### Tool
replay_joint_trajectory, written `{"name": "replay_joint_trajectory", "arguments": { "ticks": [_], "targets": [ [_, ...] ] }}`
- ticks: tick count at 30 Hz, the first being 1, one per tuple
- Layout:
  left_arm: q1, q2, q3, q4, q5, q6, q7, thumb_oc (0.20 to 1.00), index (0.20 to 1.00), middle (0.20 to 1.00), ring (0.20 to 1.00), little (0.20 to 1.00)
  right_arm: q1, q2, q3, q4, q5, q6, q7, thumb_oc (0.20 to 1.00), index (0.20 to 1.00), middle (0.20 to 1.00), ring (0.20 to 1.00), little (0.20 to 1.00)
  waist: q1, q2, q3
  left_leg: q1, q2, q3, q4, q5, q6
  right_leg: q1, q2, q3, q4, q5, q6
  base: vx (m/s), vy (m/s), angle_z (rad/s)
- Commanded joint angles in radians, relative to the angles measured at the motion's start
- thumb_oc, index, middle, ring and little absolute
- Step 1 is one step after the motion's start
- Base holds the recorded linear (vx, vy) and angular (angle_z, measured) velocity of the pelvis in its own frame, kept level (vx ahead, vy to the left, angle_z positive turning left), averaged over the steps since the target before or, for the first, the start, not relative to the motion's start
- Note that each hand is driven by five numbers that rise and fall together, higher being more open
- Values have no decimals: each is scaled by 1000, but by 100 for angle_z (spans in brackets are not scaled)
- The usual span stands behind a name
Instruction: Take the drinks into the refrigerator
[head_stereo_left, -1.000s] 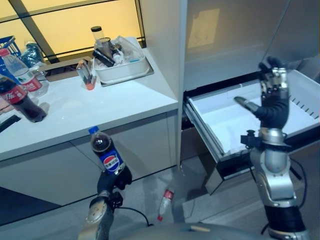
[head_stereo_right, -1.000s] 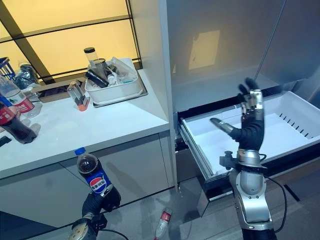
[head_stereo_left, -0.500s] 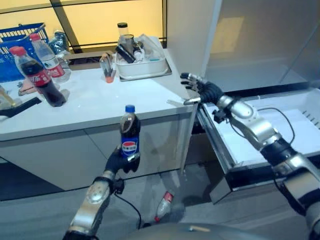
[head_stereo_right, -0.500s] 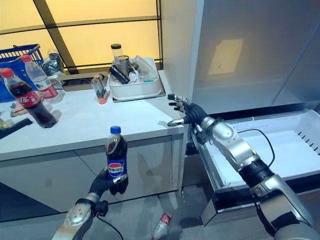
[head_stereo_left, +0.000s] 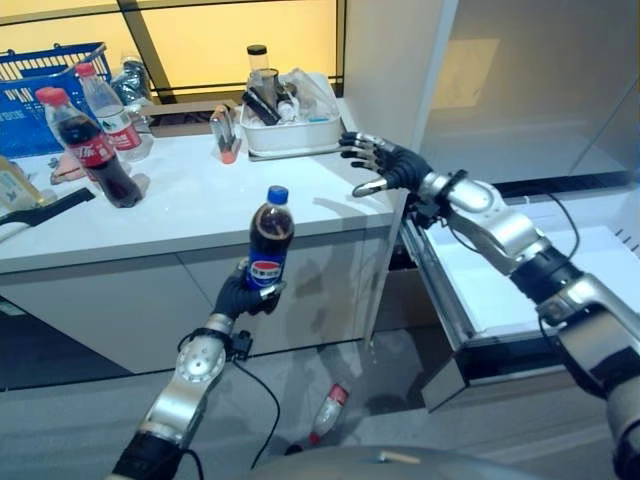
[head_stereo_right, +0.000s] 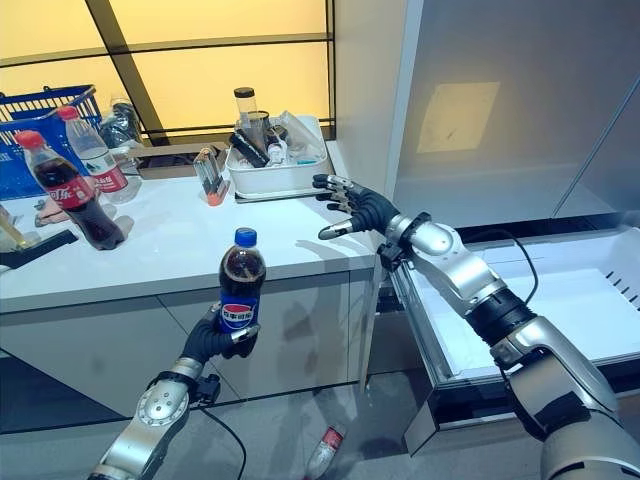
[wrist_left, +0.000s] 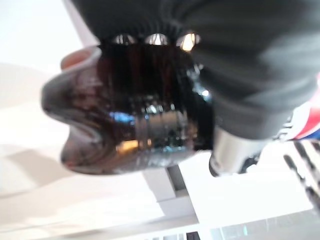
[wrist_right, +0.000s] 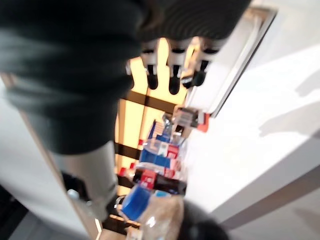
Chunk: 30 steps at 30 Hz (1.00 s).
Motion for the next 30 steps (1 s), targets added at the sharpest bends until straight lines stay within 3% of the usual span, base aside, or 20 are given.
{"name": "replay_joint_trajectory", "arguments": {
  "ticks": [1, 17, 30],
  "targets": [
    [-183, 14, 25, -41, -10, -127, 67, 200, 200, 200, 200, 200, -165, 9, 60, 60, 20, -56, -40, 1000, 1000, 1000, 1000, 1000, 7, -39, -52, 52, -36, 32, 2, -107, 32, 32, -6, 13, 51, -105, 5, -3, -3, 4],
    [-429, 21, -50, -1, 52, -105, 184, 200, 200, 200, 200, 200, -122, 282, 62, 25, -3, -61, -113, 1000, 1000, 1000, 1000, 1000, -7, -21, -62, 59, -39, 30, 2, -111, 38, 41, -11, 14, 50, -107, 6, 0, 0, 0],
    [-585, 93, -61, 22, 137, -90, 277, 200, 200, 200, 200, 200, -150, 397, 60, 79, 1, -66, -181, 1000, 1000, 1000, 1000, 1000, -4, -13, -72, 63, -43, 24, 2, -114, 39, 49, -15, 12, 49, -109, 6, 0, 0, 0]
  ]
}}
